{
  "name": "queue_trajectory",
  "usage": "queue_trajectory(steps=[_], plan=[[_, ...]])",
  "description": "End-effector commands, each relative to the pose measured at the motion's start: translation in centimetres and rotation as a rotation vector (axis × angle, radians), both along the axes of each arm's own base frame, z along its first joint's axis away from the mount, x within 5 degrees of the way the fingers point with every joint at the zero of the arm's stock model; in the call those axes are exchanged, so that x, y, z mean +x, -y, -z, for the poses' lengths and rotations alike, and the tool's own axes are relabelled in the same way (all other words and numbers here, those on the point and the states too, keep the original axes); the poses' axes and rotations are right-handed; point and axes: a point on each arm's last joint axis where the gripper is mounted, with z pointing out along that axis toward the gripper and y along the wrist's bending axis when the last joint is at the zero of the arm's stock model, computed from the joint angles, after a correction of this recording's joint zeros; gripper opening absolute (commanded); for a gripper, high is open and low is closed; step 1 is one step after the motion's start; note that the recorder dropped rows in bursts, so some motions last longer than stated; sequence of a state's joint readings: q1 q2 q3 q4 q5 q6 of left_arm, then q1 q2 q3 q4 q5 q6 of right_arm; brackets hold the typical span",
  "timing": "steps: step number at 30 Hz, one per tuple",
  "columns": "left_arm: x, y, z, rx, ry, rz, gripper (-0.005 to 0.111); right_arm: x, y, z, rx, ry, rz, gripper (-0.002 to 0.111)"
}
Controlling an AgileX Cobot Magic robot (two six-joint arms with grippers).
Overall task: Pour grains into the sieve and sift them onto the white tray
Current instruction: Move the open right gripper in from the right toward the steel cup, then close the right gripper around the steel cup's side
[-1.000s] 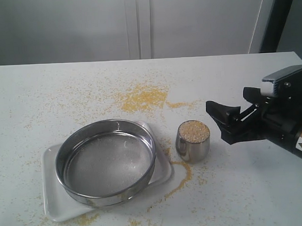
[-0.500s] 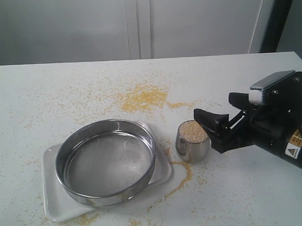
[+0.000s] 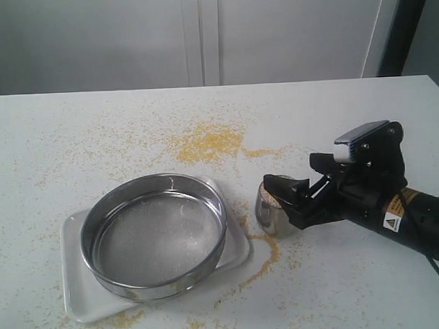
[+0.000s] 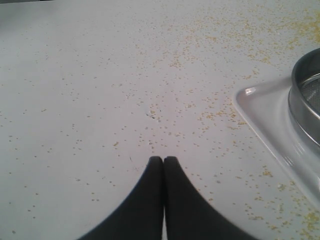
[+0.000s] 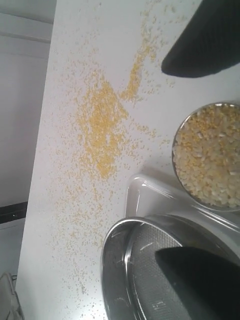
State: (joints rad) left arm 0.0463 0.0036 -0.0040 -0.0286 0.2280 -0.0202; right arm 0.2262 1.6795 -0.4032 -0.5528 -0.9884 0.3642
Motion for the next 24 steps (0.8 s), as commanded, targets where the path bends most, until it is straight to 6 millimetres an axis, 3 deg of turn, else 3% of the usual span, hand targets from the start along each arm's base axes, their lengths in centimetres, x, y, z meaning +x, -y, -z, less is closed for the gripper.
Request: queue_trajectory(steps=[1, 24], plan=[[0.0, 0.0, 0.1, -0.009, -0.003, -0.002, 0.001, 0.6, -1.1, 0.6, -0.057, 0.035, -0.062, 0.086], [0.0, 0.0, 0.1, -0.009, -0.003, -0.002, 0.001, 2.7, -1.6, 4.7, -0.159, 0.001, -0.056, 0.086]])
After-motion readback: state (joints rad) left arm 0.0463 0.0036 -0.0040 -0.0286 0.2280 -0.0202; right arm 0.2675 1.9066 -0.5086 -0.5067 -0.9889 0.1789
